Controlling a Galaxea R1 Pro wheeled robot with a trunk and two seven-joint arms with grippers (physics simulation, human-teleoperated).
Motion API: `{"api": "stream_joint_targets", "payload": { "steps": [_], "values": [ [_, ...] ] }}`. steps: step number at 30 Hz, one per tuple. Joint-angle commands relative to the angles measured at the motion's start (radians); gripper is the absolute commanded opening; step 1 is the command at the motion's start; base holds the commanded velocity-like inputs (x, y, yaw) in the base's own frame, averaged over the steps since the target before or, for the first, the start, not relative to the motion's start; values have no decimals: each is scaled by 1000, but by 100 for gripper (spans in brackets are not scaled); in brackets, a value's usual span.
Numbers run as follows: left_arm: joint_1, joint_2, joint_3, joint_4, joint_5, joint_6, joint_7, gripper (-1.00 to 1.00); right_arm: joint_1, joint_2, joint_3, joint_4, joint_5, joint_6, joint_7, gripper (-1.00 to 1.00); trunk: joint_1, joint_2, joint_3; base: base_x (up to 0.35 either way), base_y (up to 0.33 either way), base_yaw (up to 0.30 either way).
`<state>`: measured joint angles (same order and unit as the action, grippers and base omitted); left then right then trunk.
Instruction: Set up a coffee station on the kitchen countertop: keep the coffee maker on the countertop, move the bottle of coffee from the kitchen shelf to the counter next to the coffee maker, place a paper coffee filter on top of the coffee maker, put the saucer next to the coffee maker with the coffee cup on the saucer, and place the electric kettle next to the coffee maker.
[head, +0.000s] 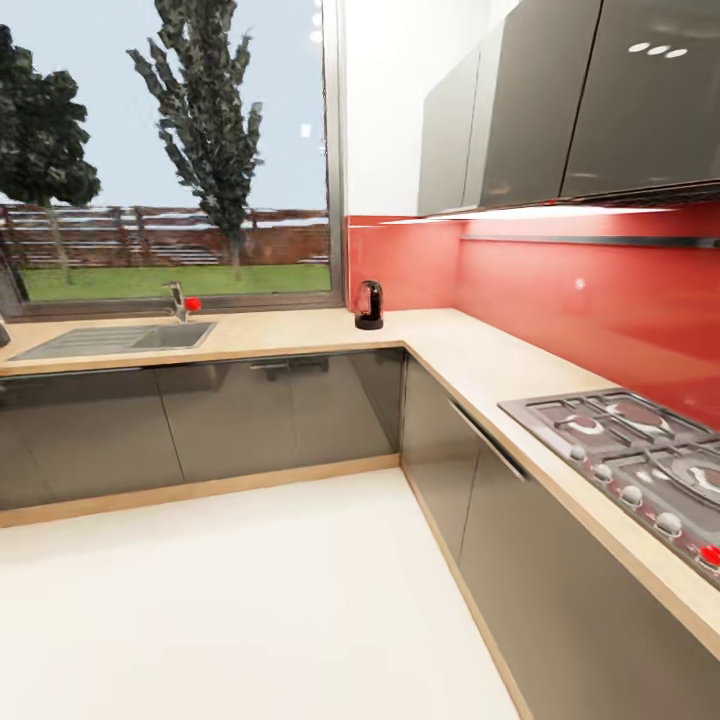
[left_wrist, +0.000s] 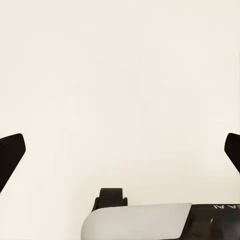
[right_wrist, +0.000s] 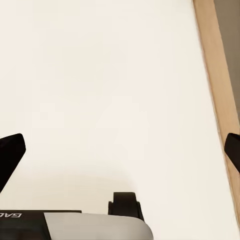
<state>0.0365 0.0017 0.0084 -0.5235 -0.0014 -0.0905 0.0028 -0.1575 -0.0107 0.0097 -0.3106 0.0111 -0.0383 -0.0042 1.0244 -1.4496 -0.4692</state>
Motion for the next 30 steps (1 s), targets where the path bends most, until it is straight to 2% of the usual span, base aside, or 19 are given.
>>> {"api": "stream_joint_targets", "payload": {
  "steps": [1,6,9,12,20,30],
  "values": [
    [0,0,1,-1,0,-2,0,100,-1,0,3,1,1,-3,0,100,1,0,-1,326,0,272],
    [0,0,1,-1,0,-2,0,100,-1,0,37,1,1,-4,-2,100,1,0,-1,326,0,273],
    [0,0,1,-1,0,-2,0,100,-1,0,81,2,0,-4,-3,100,1,0,-1,326,0,274],
    [0,0,1,-1,0,-2,0,100,-1,0,93,2,0,-4,-3,100,1,0,-1,325,0,274],
    [0,0,1,-1,0,-2,0,100,-1,-1,97,2,0,-3,-3,100,1,0,-1,326,0,255],
    [0,0,1,-1,0,-2,0,100,-1,-2,99,2,0,-3,-1,100,1,0,-1,326,0,67]
  ]
}}
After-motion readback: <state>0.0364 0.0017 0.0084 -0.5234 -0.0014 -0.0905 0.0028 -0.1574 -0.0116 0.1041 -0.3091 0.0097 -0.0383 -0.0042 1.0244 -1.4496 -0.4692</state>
